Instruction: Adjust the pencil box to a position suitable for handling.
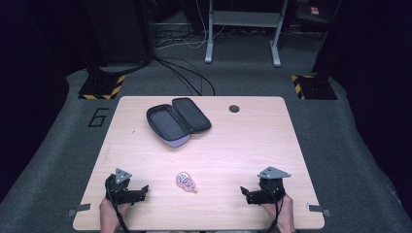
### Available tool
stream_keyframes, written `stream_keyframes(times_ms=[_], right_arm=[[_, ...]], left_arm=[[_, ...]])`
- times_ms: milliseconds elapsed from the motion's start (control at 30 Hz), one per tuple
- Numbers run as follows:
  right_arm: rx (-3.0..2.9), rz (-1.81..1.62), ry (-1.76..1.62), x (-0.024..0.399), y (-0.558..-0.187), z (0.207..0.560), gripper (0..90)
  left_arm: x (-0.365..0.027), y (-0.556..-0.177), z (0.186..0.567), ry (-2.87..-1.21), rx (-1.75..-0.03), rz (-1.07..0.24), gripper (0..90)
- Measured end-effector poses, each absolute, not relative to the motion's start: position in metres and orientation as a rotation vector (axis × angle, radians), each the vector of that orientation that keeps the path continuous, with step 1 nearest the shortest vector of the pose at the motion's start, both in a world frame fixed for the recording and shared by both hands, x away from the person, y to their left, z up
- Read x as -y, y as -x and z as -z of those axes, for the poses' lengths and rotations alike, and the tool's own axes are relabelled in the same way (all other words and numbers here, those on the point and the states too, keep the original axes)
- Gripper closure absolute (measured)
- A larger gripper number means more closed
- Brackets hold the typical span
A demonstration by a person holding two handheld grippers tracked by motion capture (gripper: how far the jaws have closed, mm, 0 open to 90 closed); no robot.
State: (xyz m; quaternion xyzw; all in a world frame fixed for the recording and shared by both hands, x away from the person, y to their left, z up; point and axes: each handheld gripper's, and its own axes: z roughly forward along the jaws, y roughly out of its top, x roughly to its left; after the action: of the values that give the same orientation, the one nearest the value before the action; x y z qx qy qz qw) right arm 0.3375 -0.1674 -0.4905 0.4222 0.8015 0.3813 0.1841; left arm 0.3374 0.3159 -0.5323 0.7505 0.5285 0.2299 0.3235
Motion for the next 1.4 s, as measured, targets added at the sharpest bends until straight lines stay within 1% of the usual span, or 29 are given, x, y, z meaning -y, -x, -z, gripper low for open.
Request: stream_keyframes(times_ms=[400, 667, 1000, 1333, 1400], right_arm=[[-2.336, -1.130, -1.068, 0.125, -0.342, 0.478, 1.5], [-2.416, -1.141, -0.971, 0.086, -0.349, 0.472, 1.4], [-2.518, -1.126, -0.866, 0.042, -0.358, 0.478, 0.3], [-2.599, -1.095, -0.801, 0.010, -0.368, 0.487, 0.0], [-2.605, -1.091, -0.792, 0.000, -0.371, 0.489, 1.9]], left_arm=[[-0.316, -0.337, 0.532, -1.970, -1.385, -0.603, 0.5], [-0.316, -0.337, 0.532, -1.969, -1.386, -0.602, 0.5], [-0.316, -0.337, 0.532, -1.970, -1.384, -0.602, 0.7], [-0.316, -0.337, 0.532, -1.971, -1.380, -0.601, 0.8], [-0.316, -0.337, 0.532, -1.973, -1.376, -0.605, 0.8]])
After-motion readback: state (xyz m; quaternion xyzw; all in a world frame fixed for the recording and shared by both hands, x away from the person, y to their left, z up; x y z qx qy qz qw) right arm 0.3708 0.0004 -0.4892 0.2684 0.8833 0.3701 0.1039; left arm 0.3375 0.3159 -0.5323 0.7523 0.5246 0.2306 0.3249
